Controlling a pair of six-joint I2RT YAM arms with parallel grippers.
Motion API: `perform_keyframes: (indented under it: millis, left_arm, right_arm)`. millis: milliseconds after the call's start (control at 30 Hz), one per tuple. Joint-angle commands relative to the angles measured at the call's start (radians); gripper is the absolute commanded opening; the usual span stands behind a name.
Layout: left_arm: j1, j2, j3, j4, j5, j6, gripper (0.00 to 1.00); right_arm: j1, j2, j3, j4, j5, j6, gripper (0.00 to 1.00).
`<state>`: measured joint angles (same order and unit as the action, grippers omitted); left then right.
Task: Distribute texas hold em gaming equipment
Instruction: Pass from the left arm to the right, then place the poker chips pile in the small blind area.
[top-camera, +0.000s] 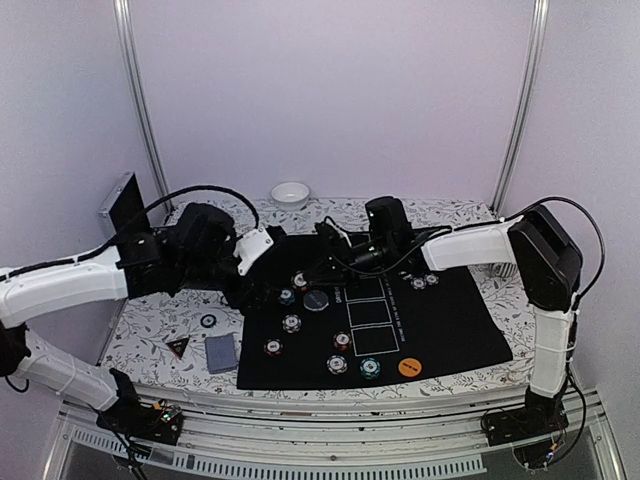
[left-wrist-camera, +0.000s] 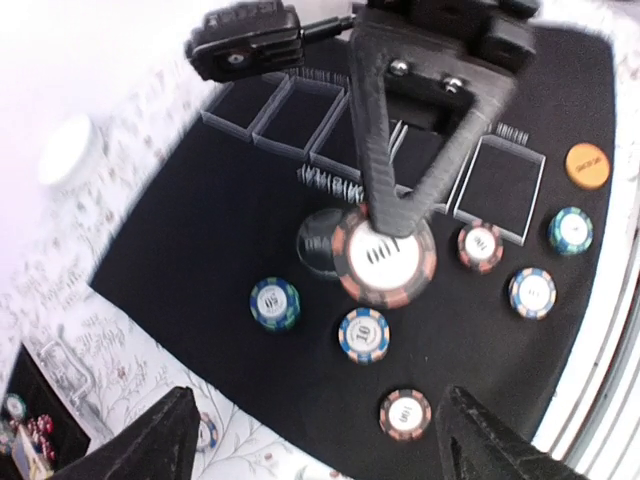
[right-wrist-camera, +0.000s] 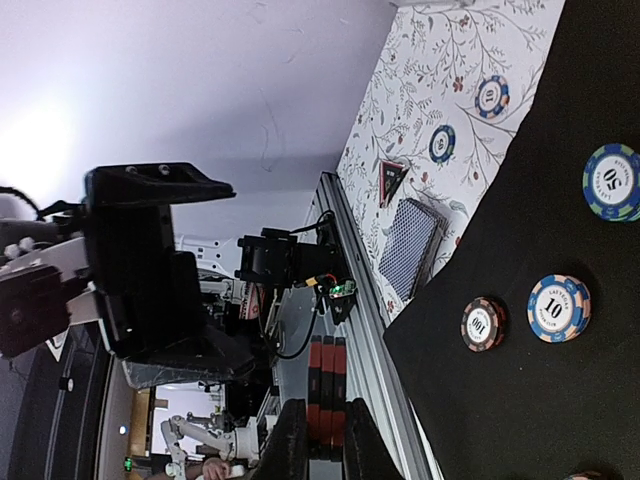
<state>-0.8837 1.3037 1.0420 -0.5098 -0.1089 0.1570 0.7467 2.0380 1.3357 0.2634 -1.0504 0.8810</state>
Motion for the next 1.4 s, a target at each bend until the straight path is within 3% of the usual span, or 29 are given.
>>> perform_keyframes:
  millis: [0,100,167,300,400,533,700,800,1267,1367]
  left_arm:
    - [-0.008,-0.213,-0.366,0.778,0.111,0.126,0.89]
    - [-0.01,-0.269,-0.653,1.335,0.214,0.203,0.98]
    - [-0.011,-0.212,-0.702,1.485,0.219,0.254,0.98]
    - [-0.013,-0.055,-0.585,1.391,0.216,0.274,0.97]
    - [-0.016,0.02,-0.584,1.514,0.201,0.285,0.92]
    - [-0.015,0.099,-0.554,1.564,0.23,0.299,0.76]
    - [-0.016,0.132,-0.533,1.539,0.294,0.304,0.67]
    - [-0.015,0.142,-0.514,1.512,0.263,0.308,0.52]
    - [-0.014,0.164,-0.472,1.413,0.233,0.324,0.56]
    - [-0.015,0.167,-0.469,1.407,0.23,0.326,0.46]
  right_arm:
    - [-0.01,-0.117,-0.012,-0.087,-0.014,-0.093,0.02]
    - [-0.01,-0.163,-0.02,-0.114,-0.01,-0.114,0.02]
    - [-0.01,-0.182,-0.023,-0.122,-0.011,-0.115,0.02]
    - [-0.003,-0.195,-0.019,-0.124,-0.016,-0.105,0.02]
    - [0.003,-0.196,-0.019,-0.123,-0.009,-0.099,0.02]
    - [0.005,-0.199,-0.019,-0.123,0.0,-0.095,0.02]
    - [0.006,-0.202,-0.013,-0.123,-0.002,-0.09,0.03]
    - [0.011,-0.199,-0.012,-0.124,-0.002,-0.088,0.02]
    - [0.013,-0.196,-0.003,-0.124,-0.007,-0.085,0.02]
    - [0.014,-0.199,0.0,-0.124,-0.007,-0.086,0.02]
